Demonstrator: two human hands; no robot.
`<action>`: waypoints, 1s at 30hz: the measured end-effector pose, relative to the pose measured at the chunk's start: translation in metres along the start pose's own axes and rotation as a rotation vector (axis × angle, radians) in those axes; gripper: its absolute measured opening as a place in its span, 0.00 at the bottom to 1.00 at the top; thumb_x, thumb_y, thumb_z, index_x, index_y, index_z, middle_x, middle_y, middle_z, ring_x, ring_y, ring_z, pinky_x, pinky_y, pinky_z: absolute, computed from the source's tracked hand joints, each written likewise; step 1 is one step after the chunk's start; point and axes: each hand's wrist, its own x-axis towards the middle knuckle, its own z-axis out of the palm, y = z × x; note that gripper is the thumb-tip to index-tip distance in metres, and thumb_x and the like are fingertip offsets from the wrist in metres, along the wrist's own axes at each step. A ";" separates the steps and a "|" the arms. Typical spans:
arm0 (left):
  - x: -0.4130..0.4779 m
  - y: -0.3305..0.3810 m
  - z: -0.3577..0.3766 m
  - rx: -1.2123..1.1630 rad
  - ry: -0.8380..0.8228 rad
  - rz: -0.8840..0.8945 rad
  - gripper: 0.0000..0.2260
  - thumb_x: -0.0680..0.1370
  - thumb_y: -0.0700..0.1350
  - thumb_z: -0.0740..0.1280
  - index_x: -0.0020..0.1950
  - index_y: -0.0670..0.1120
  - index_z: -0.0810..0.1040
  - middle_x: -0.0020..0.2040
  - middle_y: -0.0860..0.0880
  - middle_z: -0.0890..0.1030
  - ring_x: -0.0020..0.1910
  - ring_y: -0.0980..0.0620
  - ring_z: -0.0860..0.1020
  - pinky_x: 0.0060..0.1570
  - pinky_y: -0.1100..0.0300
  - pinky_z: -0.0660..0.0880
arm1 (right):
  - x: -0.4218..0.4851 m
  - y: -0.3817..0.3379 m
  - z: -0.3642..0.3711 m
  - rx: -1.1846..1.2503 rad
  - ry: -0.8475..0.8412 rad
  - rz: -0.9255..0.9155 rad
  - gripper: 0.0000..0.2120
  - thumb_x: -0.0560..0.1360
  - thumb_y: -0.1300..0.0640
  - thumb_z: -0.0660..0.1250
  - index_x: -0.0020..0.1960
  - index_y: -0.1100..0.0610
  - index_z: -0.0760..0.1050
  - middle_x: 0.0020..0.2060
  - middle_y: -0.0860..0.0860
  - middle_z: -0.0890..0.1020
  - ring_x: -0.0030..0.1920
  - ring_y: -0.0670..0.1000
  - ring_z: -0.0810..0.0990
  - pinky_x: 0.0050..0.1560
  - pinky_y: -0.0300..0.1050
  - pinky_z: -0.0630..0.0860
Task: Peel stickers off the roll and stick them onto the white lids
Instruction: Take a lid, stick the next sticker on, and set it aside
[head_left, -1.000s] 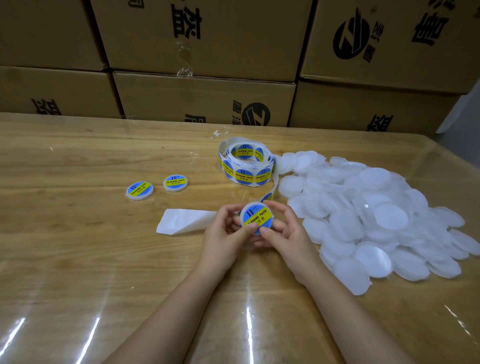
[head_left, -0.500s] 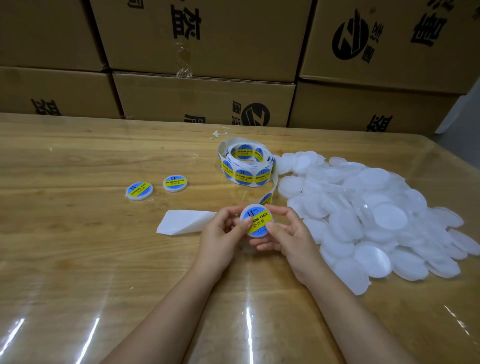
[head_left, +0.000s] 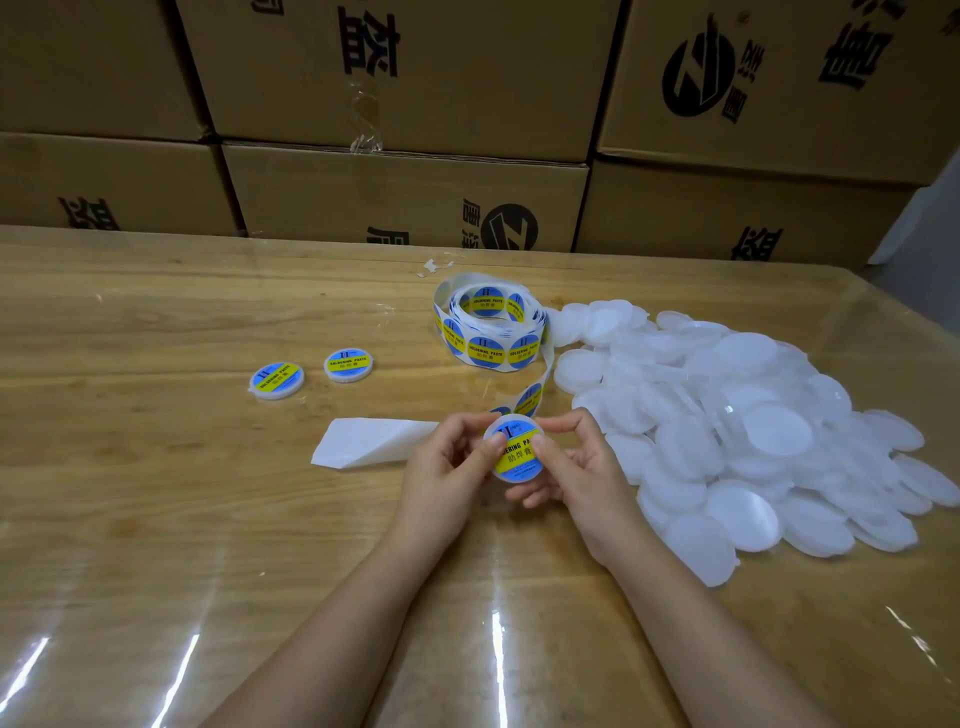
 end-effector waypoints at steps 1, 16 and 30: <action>-0.001 0.001 0.000 0.011 -0.006 0.009 0.06 0.73 0.44 0.68 0.49 0.52 0.79 0.38 0.40 0.78 0.39 0.52 0.75 0.40 0.59 0.73 | 0.000 0.000 0.000 0.001 0.005 0.003 0.03 0.79 0.61 0.61 0.50 0.57 0.67 0.32 0.57 0.84 0.28 0.54 0.82 0.26 0.39 0.76; -0.002 -0.002 0.000 0.280 0.005 0.143 0.04 0.75 0.48 0.64 0.47 0.55 0.77 0.31 0.52 0.75 0.32 0.59 0.71 0.35 0.62 0.70 | 0.001 0.004 -0.002 -0.028 -0.085 0.002 0.09 0.76 0.51 0.61 0.46 0.58 0.66 0.32 0.56 0.84 0.28 0.55 0.83 0.26 0.39 0.76; 0.003 -0.007 -0.004 0.292 0.143 0.015 0.11 0.78 0.43 0.65 0.36 0.52 0.74 0.28 0.53 0.75 0.29 0.56 0.72 0.34 0.57 0.71 | -0.004 0.001 0.003 -0.145 -0.287 0.033 0.19 0.74 0.69 0.68 0.58 0.51 0.70 0.40 0.49 0.85 0.36 0.48 0.82 0.40 0.37 0.76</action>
